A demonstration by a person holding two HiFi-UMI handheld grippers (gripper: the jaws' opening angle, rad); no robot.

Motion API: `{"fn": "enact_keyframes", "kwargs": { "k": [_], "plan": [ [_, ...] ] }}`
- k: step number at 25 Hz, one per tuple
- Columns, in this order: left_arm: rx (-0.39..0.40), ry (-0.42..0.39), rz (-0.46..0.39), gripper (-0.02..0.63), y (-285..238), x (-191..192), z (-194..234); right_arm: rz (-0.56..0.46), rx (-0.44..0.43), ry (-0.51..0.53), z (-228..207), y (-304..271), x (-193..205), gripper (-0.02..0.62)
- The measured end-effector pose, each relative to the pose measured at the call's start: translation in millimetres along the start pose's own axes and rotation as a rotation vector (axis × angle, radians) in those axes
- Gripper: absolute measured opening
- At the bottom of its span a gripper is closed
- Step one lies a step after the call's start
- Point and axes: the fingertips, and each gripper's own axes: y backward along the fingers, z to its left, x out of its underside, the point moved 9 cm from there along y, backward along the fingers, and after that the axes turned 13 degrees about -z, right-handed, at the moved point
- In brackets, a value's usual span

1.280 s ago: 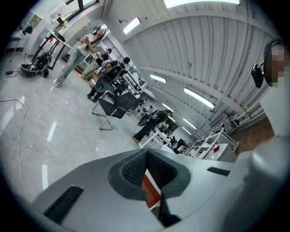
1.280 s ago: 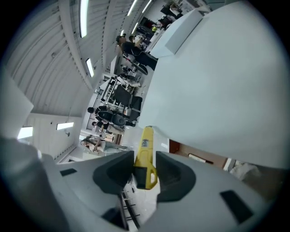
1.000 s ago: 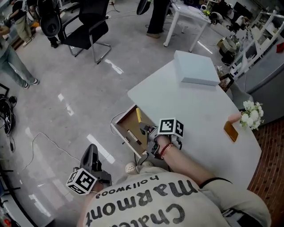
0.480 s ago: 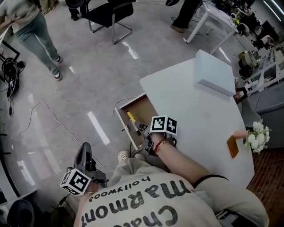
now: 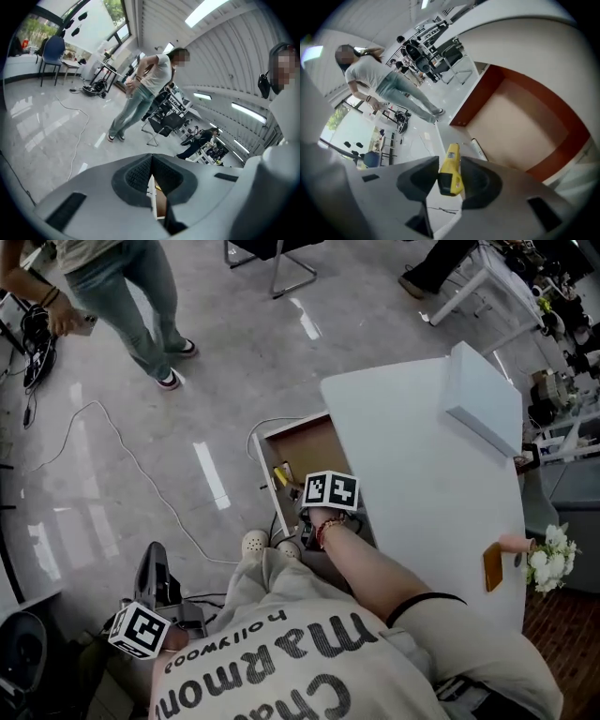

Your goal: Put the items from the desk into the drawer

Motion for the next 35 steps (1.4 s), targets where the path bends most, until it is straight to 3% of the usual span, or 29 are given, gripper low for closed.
{"fn": "enact_keyframes", "kwargs": {
  "k": [6,8,10,12,18,23,28,35],
  "plan": [
    [-0.059,0.008,-0.011,0.002,14.3,8.4,16.3,0.018,0.060,0.139,-11.6,-21.2,8.7,0.144],
    [-0.081,0.008,-0.008,0.002,18.2,11.5,21.8,0.012,0.083,0.229,-12.4,-27.0,11.4,0.002],
    [-0.099,0.014,-0.005,0.002,21.7,15.9,27.2,0.045,0.090,0.382,-10.9,-35.0,18.6,0.002],
    [-0.113,0.015,0.001,0.002,23.3,19.2,32.3,0.088,0.093,0.454,-14.3,-46.5,28.8,0.002],
    [-0.135,0.008,0.025,0.002,25.0,25.2,42.7,0.142,0.151,0.382,-40.4,-60.4,51.0,0.002],
    [-0.128,0.009,0.025,0.002,18.3,29.1,43.9,0.128,0.159,0.362,-48.2,-56.6,52.7,0.002],
    [-0.097,0.009,0.039,0.002,7.4,31.4,33.5,0.046,0.103,0.341,-29.7,-41.5,34.3,0.003],
    [0.029,0.003,0.052,0.002,-29.8,31.1,-7.8,-0.150,-0.004,0.283,13.2,10.1,-20.6,0.003]
  ]
}}
